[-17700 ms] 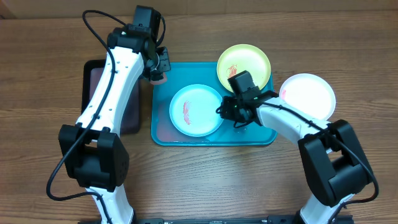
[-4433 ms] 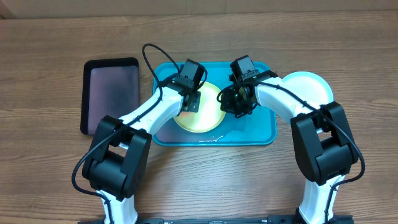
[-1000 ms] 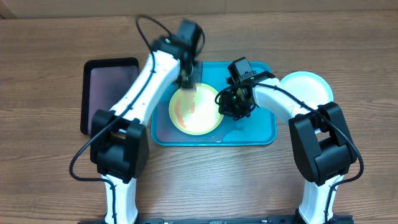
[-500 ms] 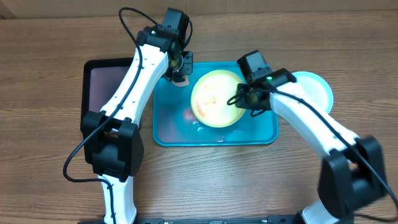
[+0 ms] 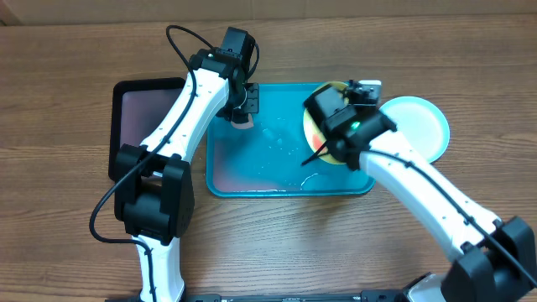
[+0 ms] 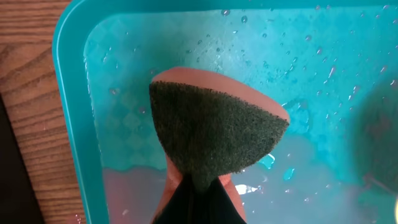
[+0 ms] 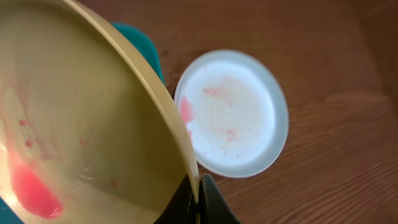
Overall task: Clean dirty plates on tray and stack at the side
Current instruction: 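Lift the yellow plate with the right gripper and carry it right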
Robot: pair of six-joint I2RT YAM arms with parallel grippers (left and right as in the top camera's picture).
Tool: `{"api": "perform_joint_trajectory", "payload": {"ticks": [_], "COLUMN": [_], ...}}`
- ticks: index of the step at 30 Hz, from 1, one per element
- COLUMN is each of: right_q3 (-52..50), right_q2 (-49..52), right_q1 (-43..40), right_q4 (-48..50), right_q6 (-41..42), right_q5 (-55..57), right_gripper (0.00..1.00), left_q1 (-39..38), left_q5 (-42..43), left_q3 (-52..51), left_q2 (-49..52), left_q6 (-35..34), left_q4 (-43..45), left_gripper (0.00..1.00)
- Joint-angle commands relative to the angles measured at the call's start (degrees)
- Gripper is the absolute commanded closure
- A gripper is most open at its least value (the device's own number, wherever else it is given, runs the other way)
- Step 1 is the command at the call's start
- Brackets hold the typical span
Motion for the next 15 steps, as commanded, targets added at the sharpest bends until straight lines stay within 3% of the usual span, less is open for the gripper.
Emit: {"api": "perform_joint_trajectory", "payload": {"ticks": [1, 6, 15], "right_q3": [0.22, 0.22, 0.22], "right_q2": [-2.45, -2.45, -2.45], "right_q1": [4.9, 11.58, 15.85], "right_q4": [0.09, -1.29, -1.77], "right_q6": [1.44, 1.44, 1.4], "right_q5": [15.32, 27.36, 37.07], "right_gripper": [0.96, 0.96, 0.96], "left_q1": [-0.39, -0.39, -0.39], "left_q5": [0.44, 0.42, 0.39], "left_q3": [-0.35, -0.35, -0.35], "left_q2": [0.17, 0.17, 0.17], "left_q6": [-0.57, -0.55, -0.57], "left_q4": [0.39, 0.39, 0.42], "left_gripper": [0.96, 0.96, 0.96]}}
